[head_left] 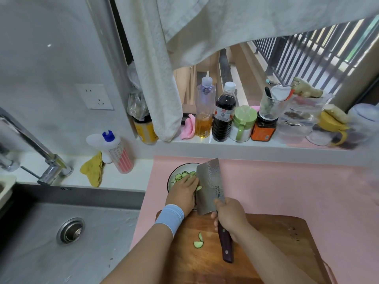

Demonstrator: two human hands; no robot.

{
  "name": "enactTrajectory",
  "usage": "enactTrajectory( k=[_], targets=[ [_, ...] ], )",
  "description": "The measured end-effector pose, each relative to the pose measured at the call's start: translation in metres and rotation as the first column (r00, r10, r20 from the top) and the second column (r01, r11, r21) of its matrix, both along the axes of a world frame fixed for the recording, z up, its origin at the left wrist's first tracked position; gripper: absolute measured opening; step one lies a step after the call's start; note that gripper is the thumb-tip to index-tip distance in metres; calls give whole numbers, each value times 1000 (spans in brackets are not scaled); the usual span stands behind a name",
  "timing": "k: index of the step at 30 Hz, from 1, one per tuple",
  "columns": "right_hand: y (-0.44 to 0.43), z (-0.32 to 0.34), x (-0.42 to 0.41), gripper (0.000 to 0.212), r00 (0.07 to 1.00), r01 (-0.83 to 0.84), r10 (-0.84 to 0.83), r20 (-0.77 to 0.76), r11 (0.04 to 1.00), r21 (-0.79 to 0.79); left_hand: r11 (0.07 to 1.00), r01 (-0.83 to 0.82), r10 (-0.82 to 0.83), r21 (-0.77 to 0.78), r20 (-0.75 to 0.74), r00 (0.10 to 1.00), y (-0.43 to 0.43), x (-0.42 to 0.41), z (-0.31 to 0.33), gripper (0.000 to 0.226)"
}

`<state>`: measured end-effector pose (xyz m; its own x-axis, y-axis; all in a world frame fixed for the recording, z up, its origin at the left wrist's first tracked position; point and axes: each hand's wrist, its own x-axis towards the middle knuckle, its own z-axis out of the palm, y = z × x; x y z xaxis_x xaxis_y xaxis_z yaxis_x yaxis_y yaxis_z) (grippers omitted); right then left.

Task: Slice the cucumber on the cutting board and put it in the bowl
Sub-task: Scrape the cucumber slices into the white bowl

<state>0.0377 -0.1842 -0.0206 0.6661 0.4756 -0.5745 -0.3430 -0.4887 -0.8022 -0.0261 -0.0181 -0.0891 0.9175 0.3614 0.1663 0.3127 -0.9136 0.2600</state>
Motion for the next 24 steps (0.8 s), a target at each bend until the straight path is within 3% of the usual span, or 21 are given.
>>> enactTrajectory(
  k=[3,6,8,12,15,18,21,24],
  targets=[
    [-2,-1,-1,17,999,-28,28,22,1000,-12,997,-70,72,-43,46,996,0,-6,2,41],
    [-4,-2,-2,20,999,-40,41,34,999,-23,997,30,-16,-76,184,983,-9,-8,4,32],
    [-7,0,-4,20,999,-37,38,32,999,-26,998,11,1,-69,169,986,-9,-11,4,26],
    [-16,2,-5,20,999,-28,29,43,999,-35,993,-121,120,9,71,990,-2,-24,8,40],
    [-21,5,-7,21,998,-19,20,55,1000,-25,999,25,-21,-20,177,984,-6,-33,7,66],
    [-25,9,-11,20,998,-17,18,61,1000,-15,990,118,-119,72,12,993,-17,-39,17,75],
    [-29,10,-15,19,997,-22,23,76,1000,-9,995,-62,73,82,-144,987,-20,-45,22,61],
    [-35,10,-16,17,994,-28,29,102,1000,-14,985,-174,174,1,-92,980,-22,-50,24,56]
  ],
)
